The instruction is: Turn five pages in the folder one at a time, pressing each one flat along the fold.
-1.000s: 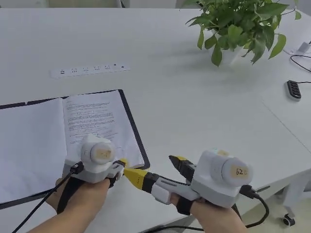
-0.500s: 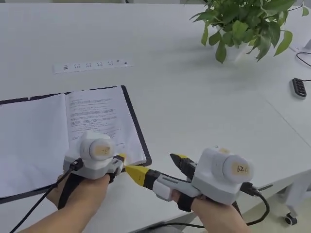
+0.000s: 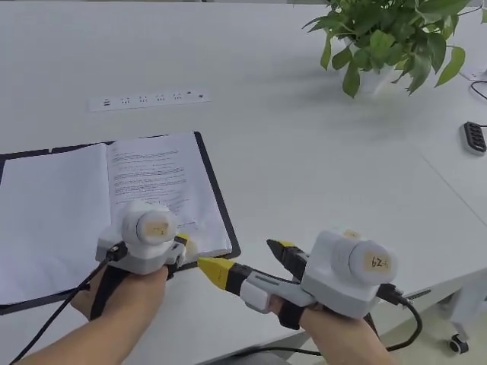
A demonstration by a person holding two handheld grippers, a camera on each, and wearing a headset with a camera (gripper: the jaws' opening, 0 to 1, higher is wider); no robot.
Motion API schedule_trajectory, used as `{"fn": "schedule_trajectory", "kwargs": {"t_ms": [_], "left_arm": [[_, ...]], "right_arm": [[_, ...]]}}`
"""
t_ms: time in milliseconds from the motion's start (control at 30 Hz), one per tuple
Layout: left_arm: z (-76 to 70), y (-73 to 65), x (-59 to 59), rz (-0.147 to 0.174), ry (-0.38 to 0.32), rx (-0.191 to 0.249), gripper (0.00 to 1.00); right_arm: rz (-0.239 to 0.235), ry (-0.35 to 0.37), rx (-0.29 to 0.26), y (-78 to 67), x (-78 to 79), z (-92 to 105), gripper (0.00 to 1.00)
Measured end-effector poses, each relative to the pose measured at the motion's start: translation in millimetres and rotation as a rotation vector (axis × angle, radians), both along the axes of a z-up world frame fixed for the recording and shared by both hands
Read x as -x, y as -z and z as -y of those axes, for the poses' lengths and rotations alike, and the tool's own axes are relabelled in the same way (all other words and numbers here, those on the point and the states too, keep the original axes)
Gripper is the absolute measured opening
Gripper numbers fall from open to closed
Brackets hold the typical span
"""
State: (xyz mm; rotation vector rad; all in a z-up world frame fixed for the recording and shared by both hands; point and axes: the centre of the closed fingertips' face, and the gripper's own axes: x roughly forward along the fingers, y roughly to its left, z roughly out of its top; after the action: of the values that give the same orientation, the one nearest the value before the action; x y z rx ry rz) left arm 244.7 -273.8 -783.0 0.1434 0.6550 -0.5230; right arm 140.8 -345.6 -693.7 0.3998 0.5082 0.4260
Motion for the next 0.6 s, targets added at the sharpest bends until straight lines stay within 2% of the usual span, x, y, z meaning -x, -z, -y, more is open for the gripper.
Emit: {"fn": "schedule_trajectory", "kwargs": {"t_ms": [233, 300, 333, 367, 467, 600], "left_arm": [[-0.9, 0.1, -1.3, -0.012, -0.015, 0.024, 0.23], [-6.4, 0.5, -4.9, -0.012, -0.047, 0.035, 0.16], [-8.4, 0.4, -6.0, -0.026, -0.078, 0.059, 0.13], [-11.0, -0.1, -7.9, -0.020, -0.069, 0.048, 0.09], [-9.7, 0.0, -6.8, -0.023, -0.052, 0.046, 0.08], [-10.4, -0.8, -7.4, -0.033, -0.067, 0.066, 0.08]], "right_arm": [[-0.002, -0.010, 0.001, 2.3, -3.2, -2.1, 0.84], [-0.004, -0.013, 0.002, 3.3, -4.5, -3.1, 0.84], [-0.005, -0.017, 0.004, 3.9, -5.3, -3.7, 0.84], [-0.005, -0.019, 0.003, 4.1, -5.6, -4.1, 0.84], [-0.008, -0.026, 0.004, 6.2, -8.3, -6.1, 0.84], [-0.019, -0.042, 0.003, 10.5, -14.3, -10.1, 0.82]]}}
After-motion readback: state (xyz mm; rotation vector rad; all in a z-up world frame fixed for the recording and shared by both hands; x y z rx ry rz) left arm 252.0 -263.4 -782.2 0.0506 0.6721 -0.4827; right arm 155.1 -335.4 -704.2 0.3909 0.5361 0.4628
